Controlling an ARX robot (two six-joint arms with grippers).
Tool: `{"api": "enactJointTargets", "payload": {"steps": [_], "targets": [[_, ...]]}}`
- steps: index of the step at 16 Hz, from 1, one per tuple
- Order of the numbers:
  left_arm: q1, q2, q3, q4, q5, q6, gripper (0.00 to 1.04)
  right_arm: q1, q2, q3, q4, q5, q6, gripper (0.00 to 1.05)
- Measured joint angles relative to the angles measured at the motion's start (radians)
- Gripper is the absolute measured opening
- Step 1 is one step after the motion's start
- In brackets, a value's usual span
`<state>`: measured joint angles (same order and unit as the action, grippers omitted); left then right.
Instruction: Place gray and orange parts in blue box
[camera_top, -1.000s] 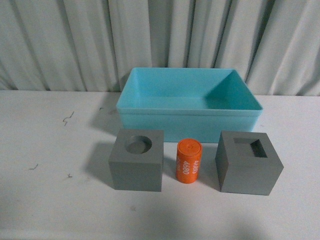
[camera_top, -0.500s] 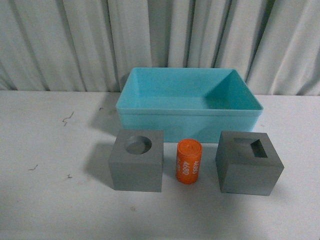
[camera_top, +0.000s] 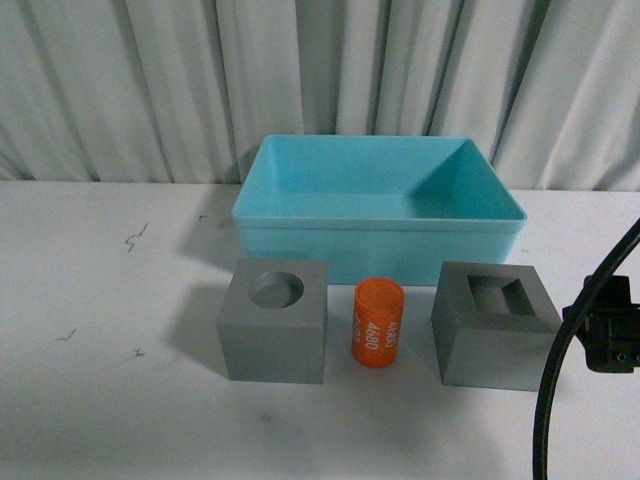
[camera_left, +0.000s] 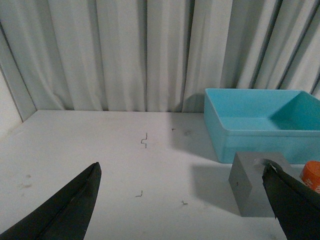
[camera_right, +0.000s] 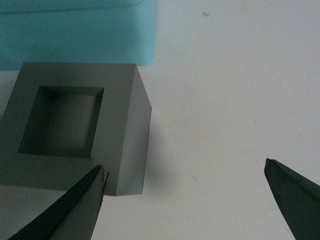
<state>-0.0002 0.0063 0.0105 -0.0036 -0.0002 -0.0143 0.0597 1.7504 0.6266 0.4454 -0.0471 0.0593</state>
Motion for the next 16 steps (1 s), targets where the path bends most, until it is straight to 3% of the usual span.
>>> {"api": "enactJointTargets", "payload": {"steps": [9, 16], "targets": [[0.0, 0.0, 0.0, 0.0, 0.0, 0.0, 0.98, 0.099, 0.101, 0.111, -0.017, 0.052, 0.103, 0.98], [0.0, 0.0, 0.0, 0.0, 0.0, 0.0, 0.98, 0.105, 0.141, 0.131, -0.017, 0.097, 0.136, 0.98]]}}
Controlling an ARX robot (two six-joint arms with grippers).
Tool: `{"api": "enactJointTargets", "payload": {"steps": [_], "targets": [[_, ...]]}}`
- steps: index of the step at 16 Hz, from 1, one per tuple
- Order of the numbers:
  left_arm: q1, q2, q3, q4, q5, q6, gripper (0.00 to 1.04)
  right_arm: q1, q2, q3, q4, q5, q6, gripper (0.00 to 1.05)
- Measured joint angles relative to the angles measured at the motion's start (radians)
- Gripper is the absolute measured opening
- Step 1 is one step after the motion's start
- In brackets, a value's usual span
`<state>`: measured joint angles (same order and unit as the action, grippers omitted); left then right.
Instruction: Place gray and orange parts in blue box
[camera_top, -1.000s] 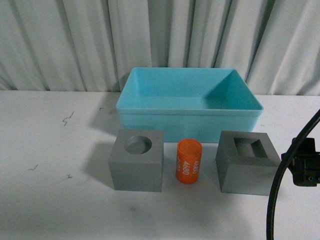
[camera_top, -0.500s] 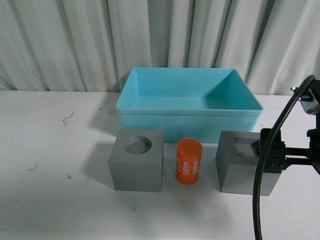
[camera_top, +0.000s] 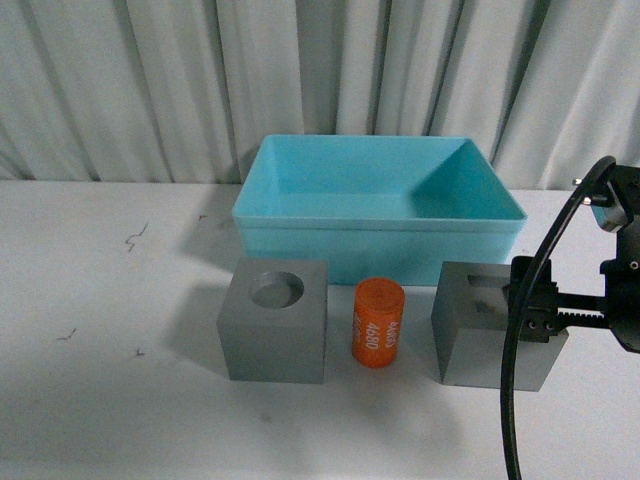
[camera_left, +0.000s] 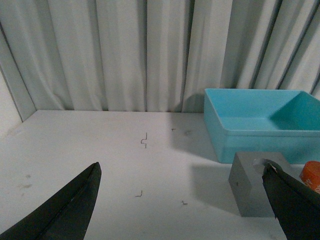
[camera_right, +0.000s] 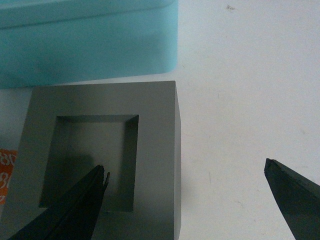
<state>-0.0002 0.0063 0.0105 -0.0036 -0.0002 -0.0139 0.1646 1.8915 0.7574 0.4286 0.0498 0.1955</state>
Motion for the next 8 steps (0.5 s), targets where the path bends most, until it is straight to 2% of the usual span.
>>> {"api": "enactJointTargets", "payload": {"steps": [3, 8], "targets": [[0.0, 0.0, 0.0, 0.0, 0.0, 0.0, 0.98, -0.001, 0.019, 0.005, 0.006, 0.003, 0.026, 0.96], [0.0, 0.0, 0.0, 0.0, 0.0, 0.0, 0.98, -0.002, 0.034, 0.013, 0.022, -0.009, 0.051, 0.3]]}}
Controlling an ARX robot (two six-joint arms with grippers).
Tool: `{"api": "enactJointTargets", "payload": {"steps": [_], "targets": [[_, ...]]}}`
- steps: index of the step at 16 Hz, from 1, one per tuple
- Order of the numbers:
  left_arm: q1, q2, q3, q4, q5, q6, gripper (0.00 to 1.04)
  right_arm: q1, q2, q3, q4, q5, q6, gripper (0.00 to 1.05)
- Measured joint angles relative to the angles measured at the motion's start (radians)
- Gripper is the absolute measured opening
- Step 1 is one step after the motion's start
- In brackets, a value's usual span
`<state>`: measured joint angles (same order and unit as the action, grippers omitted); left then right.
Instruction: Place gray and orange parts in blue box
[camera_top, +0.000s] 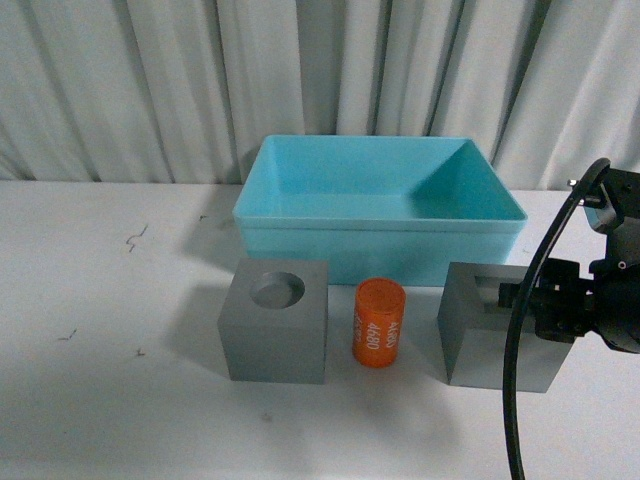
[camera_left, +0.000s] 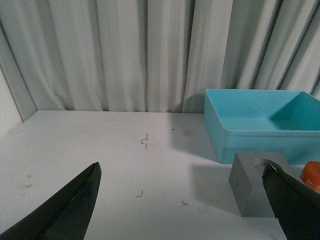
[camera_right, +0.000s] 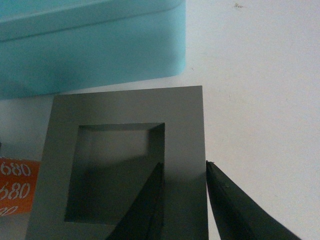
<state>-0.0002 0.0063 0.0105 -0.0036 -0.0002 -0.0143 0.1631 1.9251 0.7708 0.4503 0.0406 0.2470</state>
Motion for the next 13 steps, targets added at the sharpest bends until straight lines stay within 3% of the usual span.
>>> {"api": "enactJointTargets", "payload": {"steps": [1, 2, 8, 9, 10, 13], "targets": [[0.0, 0.0, 0.0, 0.0, 0.0, 0.0, 0.98, -0.001, -0.008, -0.015, 0.014, -0.006, -0.004, 0.21], [0.0, 0.0, 0.0, 0.0, 0.0, 0.0, 0.98, -0.008, -0.024, -0.035, 0.017, -0.022, -0.005, 0.19], [0.0, 0.0, 0.0, 0.0, 0.0, 0.0, 0.98, -0.114, -0.344, -0.114, -0.092, -0.203, -0.039, 0.18], [0.0, 0.0, 0.0, 0.0, 0.0, 0.0, 0.98, -0.134, -0.403, -0.066, -0.094, -0.22, -0.045, 0.18], [0.0, 0.0, 0.0, 0.0, 0.0, 0.0, 0.98, -0.173, -0.421, 0.123, -0.051, -0.228, -0.065, 0.18], [0.0, 0.0, 0.0, 0.0, 0.0, 0.0, 0.98, -0.176, -0.189, 0.322, -0.047, -0.195, -0.103, 0.18]]}}
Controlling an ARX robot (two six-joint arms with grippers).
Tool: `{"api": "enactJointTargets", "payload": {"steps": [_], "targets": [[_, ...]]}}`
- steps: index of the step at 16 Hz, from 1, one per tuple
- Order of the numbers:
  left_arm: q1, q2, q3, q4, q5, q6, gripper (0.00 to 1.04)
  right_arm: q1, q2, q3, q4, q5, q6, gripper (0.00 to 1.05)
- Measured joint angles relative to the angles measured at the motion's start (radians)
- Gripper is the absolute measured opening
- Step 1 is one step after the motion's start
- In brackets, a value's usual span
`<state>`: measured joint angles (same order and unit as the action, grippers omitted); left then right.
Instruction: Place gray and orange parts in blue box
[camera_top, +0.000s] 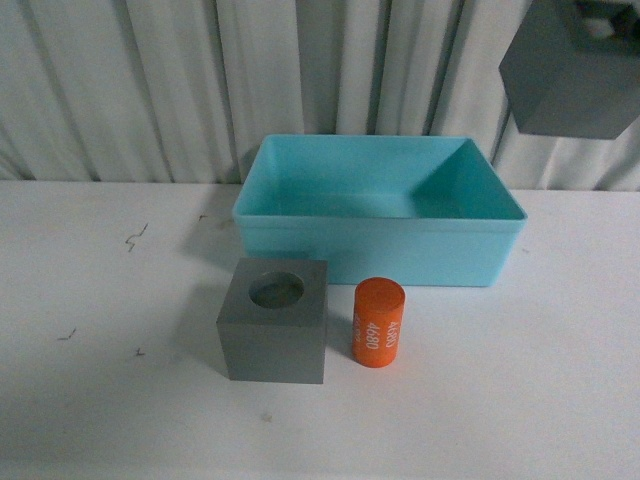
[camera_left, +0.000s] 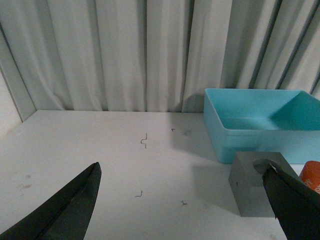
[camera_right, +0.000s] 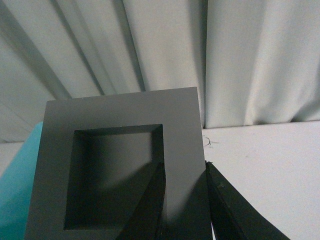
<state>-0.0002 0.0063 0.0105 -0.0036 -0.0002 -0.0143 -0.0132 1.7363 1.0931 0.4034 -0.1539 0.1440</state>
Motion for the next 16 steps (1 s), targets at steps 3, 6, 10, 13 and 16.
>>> {"api": "enactJointTargets", "payload": {"steps": [3, 6, 10, 13, 16], "targets": [[0.0, 0.0, 0.0, 0.0, 0.0, 0.0, 0.98, 0.021, 0.132, 0.095, 0.035, 0.016, 0.002, 0.18], [0.0, 0.0, 0.0, 0.0, 0.0, 0.0, 0.98, 0.055, 0.197, 0.121, 0.069, 0.019, 0.031, 0.18], [0.0, 0.0, 0.0, 0.0, 0.0, 0.0, 0.98, 0.088, 0.275, 0.131, 0.068, 0.03, 0.051, 0.18], [0.0, 0.0, 0.0, 0.0, 0.0, 0.0, 0.98, 0.093, 0.29, 0.135, 0.068, 0.037, 0.056, 0.18], [0.0, 0.0, 0.0, 0.0, 0.0, 0.0, 0.98, 0.098, 0.335, 0.173, 0.069, 0.057, 0.058, 0.18]]}}
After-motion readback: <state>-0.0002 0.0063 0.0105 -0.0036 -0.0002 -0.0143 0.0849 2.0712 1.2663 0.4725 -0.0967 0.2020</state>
